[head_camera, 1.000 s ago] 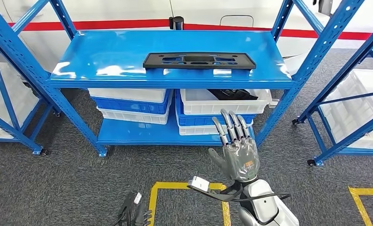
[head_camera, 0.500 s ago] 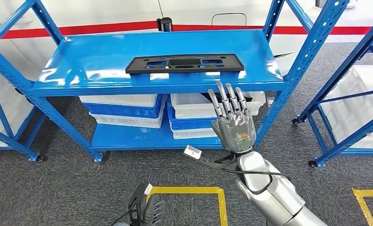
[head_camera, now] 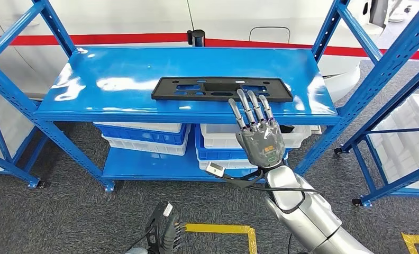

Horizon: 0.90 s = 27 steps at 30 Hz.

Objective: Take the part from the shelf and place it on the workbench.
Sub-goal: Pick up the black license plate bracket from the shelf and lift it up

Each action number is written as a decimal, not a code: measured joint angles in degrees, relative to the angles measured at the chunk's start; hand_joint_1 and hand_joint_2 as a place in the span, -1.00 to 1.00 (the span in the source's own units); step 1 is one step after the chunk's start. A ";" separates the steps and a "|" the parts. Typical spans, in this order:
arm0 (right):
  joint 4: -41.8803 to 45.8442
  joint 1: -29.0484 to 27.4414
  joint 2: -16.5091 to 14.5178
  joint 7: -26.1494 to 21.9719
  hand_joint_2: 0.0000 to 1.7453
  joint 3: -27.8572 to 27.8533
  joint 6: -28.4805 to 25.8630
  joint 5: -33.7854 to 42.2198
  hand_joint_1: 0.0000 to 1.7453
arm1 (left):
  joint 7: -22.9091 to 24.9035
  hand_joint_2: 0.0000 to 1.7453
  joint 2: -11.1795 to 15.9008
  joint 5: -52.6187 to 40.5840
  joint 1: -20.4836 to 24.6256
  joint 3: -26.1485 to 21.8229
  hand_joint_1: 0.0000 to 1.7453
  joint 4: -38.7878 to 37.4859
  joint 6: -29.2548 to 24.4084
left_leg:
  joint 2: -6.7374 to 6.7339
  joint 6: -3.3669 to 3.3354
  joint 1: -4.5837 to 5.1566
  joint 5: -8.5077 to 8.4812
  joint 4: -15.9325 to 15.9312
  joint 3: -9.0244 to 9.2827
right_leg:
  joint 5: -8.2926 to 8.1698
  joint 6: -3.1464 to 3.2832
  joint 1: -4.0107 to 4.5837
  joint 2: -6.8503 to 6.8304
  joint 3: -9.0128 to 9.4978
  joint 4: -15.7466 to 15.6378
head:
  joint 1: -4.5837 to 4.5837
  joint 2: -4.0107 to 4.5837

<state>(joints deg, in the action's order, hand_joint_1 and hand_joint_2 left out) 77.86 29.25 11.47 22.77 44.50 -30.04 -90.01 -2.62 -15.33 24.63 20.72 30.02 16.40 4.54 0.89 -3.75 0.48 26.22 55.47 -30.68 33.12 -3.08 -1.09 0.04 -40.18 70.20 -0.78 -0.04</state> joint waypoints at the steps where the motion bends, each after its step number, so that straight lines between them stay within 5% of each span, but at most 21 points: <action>1: -0.12 -0.01 0.03 -0.02 1.00 -0.09 -0.04 0.00 -1.00 | 0.00 -1.00 -0.01 0.00 -0.01 0.01 -1.00 -0.01 0.05 | 0.07 0.28 -0.09 0.81 0.07 1.00 | -2.19 -0.78 -0.27 -0.07 0.44 -3.72 | 0.04 0.00; 2: -0.28 -0.06 0.06 -0.02 1.00 -0.19 -0.09 0.00 -1.00 | 0.00 -1.00 0.01 -0.01 -0.03 0.01 -1.00 -0.03 0.09 | 0.08 0.63 -0.06 1.68 0.17 1.79 | -5.67 -1.61 -0.50 -0.36 1.17 -7.44 | 0.11 0.00; 3: -0.43 -0.10 0.07 -0.03 1.00 -0.25 -0.13 0.00 -1.00 | 0.03 -1.00 0.01 -0.02 -0.04 0.02 -1.00 -0.06 0.11 | 0.08 0.96 0.01 2.47 0.28 2.43 | -8.31 -1.80 -0.47 -0.68 1.71 -10.36 | 0.17 0.00; 5: -0.67 -0.26 0.02 -0.25 1.00 -0.46 -0.19 0.00 -1.00 | 0.16 -1.00 0.01 -0.04 0.08 0.02 -1.00 -0.11 0.17 | -0.07 1.58 0.30 3.63 0.56 2.93 | -11.19 -0.54 -0.35 -0.94 2.40 -12.39 | 0.07 0.00; 7: -0.65 -0.34 -0.15 -0.72 1.00 -1.08 -0.25 0.00 -1.00 | 0.32 -1.00 -0.02 -0.06 0.32 0.02 -1.00 -0.09 0.29 | -0.28 1.95 0.27 3.70 1.86 2.48 | -10.60 1.32 -0.47 -0.48 3.03 -12.33 | -0.16 0.00; 9: -0.60 -0.31 -0.38 -1.31 1.00 -1.93 -0.30 -0.01 -1.00 | 0.47 -1.00 -0.02 -0.07 0.53 0.02 -1.00 -0.07 0.53 | -0.50 2.48 0.00 2.99 6.70 -0.24 | -9.88 2.41 -0.69 -0.22 3.97 -12.48 | -0.22 0.00; 12: -0.57 -0.47 -0.70 -2.13 1.00 -2.76 -0.30 -0.02 -1.00 | 0.84 -1.00 0.03 -0.07 0.67 0.02 -1.00 -0.08 0.93 | -0.68 3.49 -0.47 6.13 17.19 -7.94 | -8.43 3.27 -0.73 0.02 5.55 -12.63 | -0.29 0.00; 14: -0.57 -0.72 -0.77 -2.27 1.00 -3.03 -0.30 -0.02 -1.00 | 1.01 -1.00 0.05 -0.06 0.65 0.02 -1.00 -0.09 1.02 | -0.71 3.68 -0.67 8.09 19.15 -11.37 | -7.35 3.25 -0.73 0.21 6.85 -12.63 | -0.31 0.00; 15: -0.57 -0.79 -0.80 -2.32 1.00 -3.13 -0.26 -0.01 -1.00 | 1.03 -1.00 0.06 -0.06 0.64 0.02 -1.00 -0.09 1.04 | -0.71 3.58 -0.71 7.10 17.52 -11.72 | -6.79 3.17 -0.73 0.28 7.68 -12.64 | -0.32 0.00; 18: -0.60 -0.79 -0.99 -2.84 1.00 -3.32 0.14 0.00 -1.00 | 1.03 -1.00 0.15 -0.07 0.66 0.02 -1.00 -0.10 0.90 | -0.68 2.72 -0.57 -1.80 6.46 -9.23 | -5.15 2.64 -0.57 0.48 10.11 -12.64 | -0.30 0.00; 19: -0.64 -0.80 -1.12 -3.36 1.00 -3.35 0.34 -0.01 -1.00 | 1.06 -1.00 0.20 -0.07 0.67 0.03 -1.00 -0.12 0.65 | -0.62 2.41 -0.46 -3.49 3.98 -8.56 | -4.59 2.34 -0.40 0.60 10.58 -12.62 | -0.29 0.00; 24: -0.84 -1.77 -2.53 -7.94 1.00 -5.67 0.75 -0.02 -1.00 | 1.32 -1.00 0.20 -0.15 1.04 0.04 -1.00 -0.14 -0.40 | -0.39 1.21 -0.30 -4.45 2.07 -6.71 | -2.21 0.90 0.29 0.61 10.68 -11.29 | -0.22 0.00; 27: -1.05 -2.20 -2.88 -8.41 1.00 -6.87 0.76 -0.01 -1.00 | 1.44 -1.00 0.14 -0.15 1.33 0.05 -1.00 -0.14 -0.40 | -0.37 0.34 -0.10 -4.21 1.81 -6.04 | 1.95 1.35 0.31 0.38 5.08 -1.21 | -0.08 0.00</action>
<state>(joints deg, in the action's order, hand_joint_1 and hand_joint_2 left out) 76.81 27.05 8.59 14.36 37.63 -29.28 -90.01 -1.18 -15.19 24.48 22.05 30.07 16.26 4.13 0.52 -3.41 0.39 22.01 57.29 -36.72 35.07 -1.73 -0.78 0.42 -35.10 68.99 -0.86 -0.04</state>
